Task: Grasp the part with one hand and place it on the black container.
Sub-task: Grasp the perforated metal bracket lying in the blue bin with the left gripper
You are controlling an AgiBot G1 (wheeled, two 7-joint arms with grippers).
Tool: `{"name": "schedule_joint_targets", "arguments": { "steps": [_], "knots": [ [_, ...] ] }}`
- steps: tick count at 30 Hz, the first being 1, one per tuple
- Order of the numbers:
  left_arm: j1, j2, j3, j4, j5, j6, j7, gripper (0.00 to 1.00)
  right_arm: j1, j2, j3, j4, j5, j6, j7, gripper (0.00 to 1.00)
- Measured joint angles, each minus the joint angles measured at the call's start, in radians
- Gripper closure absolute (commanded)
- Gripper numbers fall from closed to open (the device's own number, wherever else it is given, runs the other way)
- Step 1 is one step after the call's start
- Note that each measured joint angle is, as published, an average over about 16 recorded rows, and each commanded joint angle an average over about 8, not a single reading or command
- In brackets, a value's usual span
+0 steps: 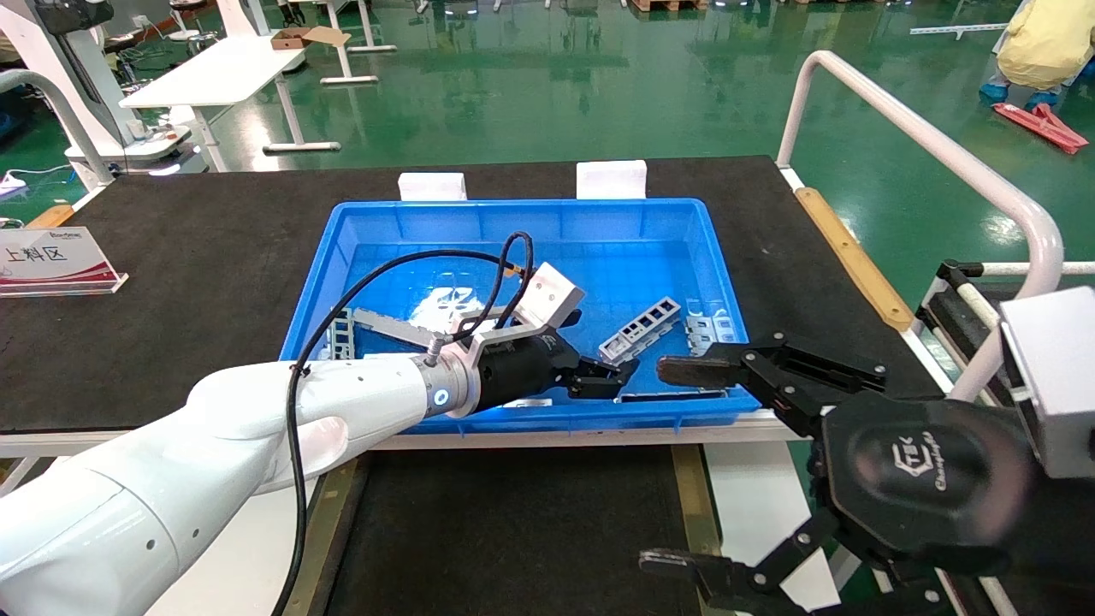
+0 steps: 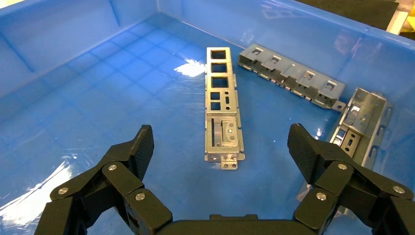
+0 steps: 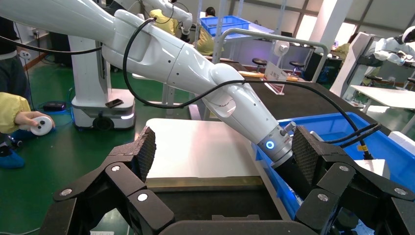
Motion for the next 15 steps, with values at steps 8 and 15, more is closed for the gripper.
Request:
{"name": "schedule_joint_targets", "arguments": {
  "steps": [8, 15],
  "knots": [
    [0.007, 0.0, 0.015, -0.003, -0.021, -0.006, 0.006, 0.96, 0.0, 0.0, 0.0, 0.0, 0.0, 0.0, 0.0, 1.0],
    [0.015, 0.001, 0.025, -0.009, -0.042, -0.016, 0.016, 1.0, 0.0, 0.0, 0.0, 0.0, 0.0, 0.0, 0.0, 1.0]
  ]
}}
